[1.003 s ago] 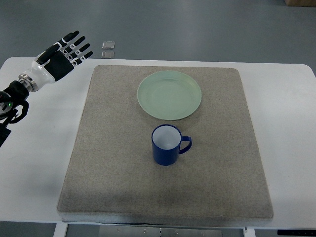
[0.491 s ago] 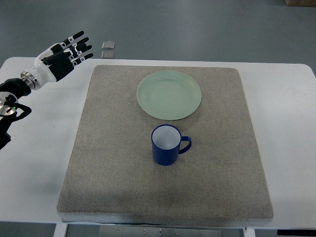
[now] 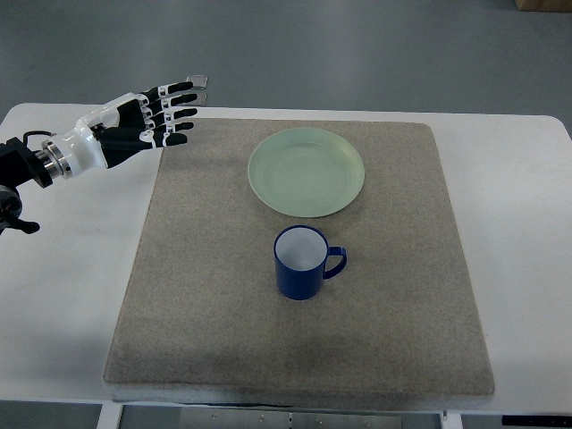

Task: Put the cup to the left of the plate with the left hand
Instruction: 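Reach the left hand down to the side of the blue mug, then close the left hand fingers around the blue mug body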

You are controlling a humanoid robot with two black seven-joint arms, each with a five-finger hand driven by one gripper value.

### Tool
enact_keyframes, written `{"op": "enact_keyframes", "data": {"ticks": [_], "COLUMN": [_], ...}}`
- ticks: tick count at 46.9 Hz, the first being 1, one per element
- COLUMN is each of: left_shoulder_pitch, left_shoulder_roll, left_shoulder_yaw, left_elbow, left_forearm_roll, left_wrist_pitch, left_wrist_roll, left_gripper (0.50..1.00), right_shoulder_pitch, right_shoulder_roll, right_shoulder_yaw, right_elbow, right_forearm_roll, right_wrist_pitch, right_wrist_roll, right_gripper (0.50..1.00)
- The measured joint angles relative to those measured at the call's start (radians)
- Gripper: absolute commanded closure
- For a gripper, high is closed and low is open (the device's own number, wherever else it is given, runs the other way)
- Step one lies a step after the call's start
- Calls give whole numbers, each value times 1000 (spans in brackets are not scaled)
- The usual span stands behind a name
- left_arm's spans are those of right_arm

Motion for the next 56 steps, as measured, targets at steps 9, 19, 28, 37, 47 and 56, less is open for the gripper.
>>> {"op": "enact_keyframes", "data": {"ticks": [9,19,28,37,47,56], "left_shoulder_pitch": [122,161,164,159,150,143], "left_shoulder_roll": [0,-13,-74,-136,-168,-208], "left_shoulder_yaw": [3,74,136,150,164,171], "left_elbow": [-150,-177,-167,-136,-124,-120], "left_forearm_roll": [178,249,254,255,276,353], "left_wrist_pitch": [-1,-1,0,1,1,3], "left_wrist_roll": [-118,-188,-215,-215,-213,-212], "left_gripper": [501,501,504,504,504,504], "right_shoulder_pitch": [0,0,0,0,0,0], "right_shoulder_roll": [0,0,0,0,0,0], "right_shoulder_yaw": [0,0,0,0,0,0], "right_elbow": [0,0,0,0,0,0], "right_forearm_roll": [0,0,0,0,0,0], "right_wrist_pitch": [0,1,1,0,0,1], "right_wrist_roll": [0,0,0,0,0,0], "right_gripper": [568,568,568,568,568,568]}}
